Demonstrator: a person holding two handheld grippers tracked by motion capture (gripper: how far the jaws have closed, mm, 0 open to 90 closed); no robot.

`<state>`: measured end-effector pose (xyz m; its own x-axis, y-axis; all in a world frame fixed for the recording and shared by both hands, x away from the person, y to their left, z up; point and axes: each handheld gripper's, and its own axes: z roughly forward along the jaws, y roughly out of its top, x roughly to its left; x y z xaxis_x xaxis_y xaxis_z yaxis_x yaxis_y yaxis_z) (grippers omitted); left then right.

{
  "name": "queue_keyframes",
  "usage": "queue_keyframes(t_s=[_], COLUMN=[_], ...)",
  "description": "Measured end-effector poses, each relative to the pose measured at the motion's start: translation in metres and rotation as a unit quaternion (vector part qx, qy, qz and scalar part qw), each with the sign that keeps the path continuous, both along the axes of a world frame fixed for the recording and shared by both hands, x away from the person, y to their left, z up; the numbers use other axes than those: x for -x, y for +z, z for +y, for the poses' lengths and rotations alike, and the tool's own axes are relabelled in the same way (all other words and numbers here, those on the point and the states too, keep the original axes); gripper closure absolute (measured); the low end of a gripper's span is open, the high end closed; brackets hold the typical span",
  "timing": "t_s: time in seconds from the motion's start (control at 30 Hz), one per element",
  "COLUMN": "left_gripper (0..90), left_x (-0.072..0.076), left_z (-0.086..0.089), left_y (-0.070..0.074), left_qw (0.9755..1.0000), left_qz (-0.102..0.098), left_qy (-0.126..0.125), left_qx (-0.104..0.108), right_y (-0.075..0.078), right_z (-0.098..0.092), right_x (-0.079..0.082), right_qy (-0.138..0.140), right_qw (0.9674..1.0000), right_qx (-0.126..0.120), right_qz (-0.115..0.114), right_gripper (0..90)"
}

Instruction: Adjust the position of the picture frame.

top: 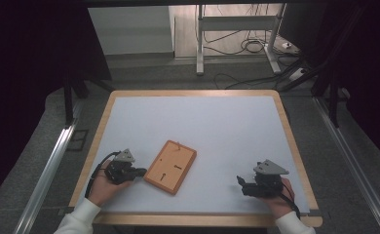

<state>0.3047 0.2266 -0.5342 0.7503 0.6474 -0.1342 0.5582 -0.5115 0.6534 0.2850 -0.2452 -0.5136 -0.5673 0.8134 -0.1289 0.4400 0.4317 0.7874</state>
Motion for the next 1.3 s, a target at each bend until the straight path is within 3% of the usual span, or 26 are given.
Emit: queue_keyframes(t_s=[0.4,0.67,0.77,0.9,1.3], left_gripper=[90.0,90.0,90.0,90.0,90.0], left_x=[0.003,0.008,0.010,0.012,0.014], left_z=[-0.001,-0.004,-0.010,-0.022,-0.051], left_y=[0.000,-0.001,-0.001,-0.002,0.000], left_qw=[1.0000,0.9998,0.9996,0.9993,0.9980], left_qz=[-0.001,0.004,0.005,0.003,0.002], left_qy=[-0.009,-0.018,-0.024,-0.036,-0.063], left_qx=[-0.002,0.008,0.012,-0.005,-0.007], right_y=[0.001,0.000,0.000,-0.001,0.000], right_z=[-0.001,-0.001,-0.001,-0.001,-0.001], right_x=[-0.001,-0.001,-0.001,-0.002,-0.002], right_qy=[-0.002,-0.002,-0.003,-0.003,-0.002], right_qw=[1.0000,1.0000,1.0000,1.0000,1.0000], right_qx=[-0.002,-0.001,-0.001,0.000,0.000], right_qz=[0.000,0.002,0.001,0.002,0.001], right_gripper=[10.8,10.8,10.9,10.8,10.8])
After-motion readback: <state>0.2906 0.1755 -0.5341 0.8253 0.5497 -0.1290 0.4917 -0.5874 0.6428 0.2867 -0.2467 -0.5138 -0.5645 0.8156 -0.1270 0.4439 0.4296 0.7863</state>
